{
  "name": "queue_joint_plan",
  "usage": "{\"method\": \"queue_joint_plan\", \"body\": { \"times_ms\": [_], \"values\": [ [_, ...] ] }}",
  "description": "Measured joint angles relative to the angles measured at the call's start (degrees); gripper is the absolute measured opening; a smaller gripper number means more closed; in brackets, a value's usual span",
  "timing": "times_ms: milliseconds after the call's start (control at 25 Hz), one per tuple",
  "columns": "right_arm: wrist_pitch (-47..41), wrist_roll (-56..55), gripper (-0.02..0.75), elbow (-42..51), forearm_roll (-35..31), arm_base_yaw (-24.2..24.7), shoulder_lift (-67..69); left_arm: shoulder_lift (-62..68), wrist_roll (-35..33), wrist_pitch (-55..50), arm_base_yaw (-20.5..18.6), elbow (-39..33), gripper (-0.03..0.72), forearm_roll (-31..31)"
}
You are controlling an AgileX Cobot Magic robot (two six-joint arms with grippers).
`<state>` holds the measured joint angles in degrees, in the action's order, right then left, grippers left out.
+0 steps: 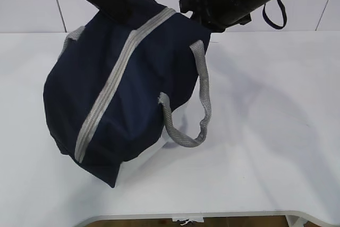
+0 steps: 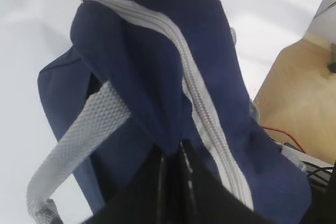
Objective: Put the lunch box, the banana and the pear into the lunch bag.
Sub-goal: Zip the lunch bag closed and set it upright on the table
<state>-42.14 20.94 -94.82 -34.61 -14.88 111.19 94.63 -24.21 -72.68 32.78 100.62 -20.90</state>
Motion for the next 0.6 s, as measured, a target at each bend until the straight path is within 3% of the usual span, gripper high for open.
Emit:
{"method": "queue_joint_plan", "body": {
  "times_ms": [600],
  "values": [
    [2.7,0.0,0.019,0.0,0.4,0.0,0.5,7.1,-0.7,1.4,0.1,0.3,-0.004,2.0]
  ]
}}
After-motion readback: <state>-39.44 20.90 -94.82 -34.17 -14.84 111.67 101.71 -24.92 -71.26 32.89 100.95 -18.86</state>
